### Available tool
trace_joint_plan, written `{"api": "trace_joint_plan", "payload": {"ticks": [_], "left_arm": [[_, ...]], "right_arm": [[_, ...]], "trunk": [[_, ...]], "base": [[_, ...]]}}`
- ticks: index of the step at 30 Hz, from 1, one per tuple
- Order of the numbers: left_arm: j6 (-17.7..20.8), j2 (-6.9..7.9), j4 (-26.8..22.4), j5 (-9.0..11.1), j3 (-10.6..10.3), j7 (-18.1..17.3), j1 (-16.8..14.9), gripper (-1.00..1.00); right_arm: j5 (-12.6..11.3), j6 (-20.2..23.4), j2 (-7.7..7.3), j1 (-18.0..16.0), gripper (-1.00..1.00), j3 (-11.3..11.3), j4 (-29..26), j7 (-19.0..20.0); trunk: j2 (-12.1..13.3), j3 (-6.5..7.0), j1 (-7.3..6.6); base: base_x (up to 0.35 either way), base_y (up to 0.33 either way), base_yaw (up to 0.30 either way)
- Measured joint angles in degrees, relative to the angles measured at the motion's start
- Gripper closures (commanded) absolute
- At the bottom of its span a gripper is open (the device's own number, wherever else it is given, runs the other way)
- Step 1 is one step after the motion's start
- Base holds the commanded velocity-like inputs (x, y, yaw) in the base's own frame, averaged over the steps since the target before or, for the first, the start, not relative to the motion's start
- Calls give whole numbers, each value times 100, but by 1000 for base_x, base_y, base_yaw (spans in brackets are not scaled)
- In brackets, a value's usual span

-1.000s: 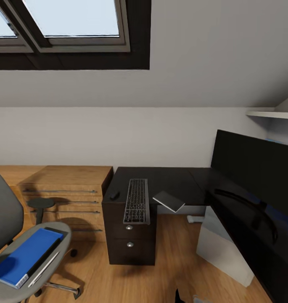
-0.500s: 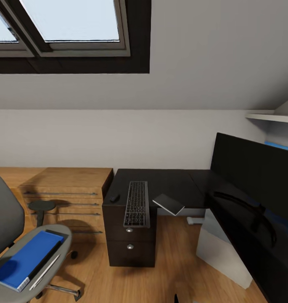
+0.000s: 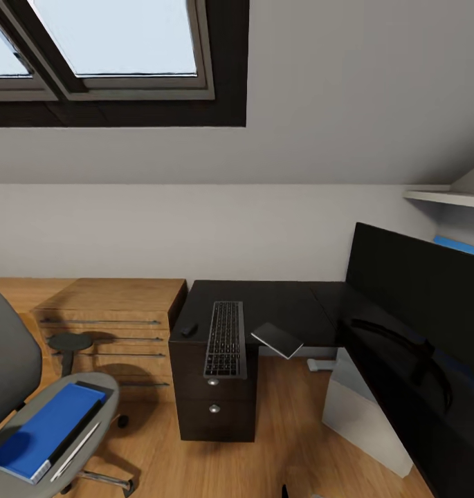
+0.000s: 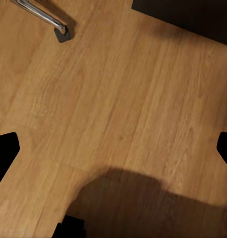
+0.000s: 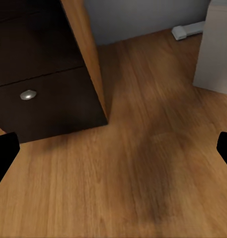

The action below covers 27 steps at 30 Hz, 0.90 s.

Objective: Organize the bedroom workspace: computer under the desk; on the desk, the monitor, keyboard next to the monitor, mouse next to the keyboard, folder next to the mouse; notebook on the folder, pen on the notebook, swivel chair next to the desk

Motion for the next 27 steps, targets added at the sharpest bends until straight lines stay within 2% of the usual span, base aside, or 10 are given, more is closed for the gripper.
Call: {"api": "trace_joint_plan", "payload": {"ticks": [27], "left_arm": [[-49, 2, -9, 6, 13, 8, 0, -100]], "right_arm": [[9, -44, 32, 0, -100, 9, 7, 8]], "trunk": [[1084, 460, -593]], "base": [[0, 0, 0]]}}
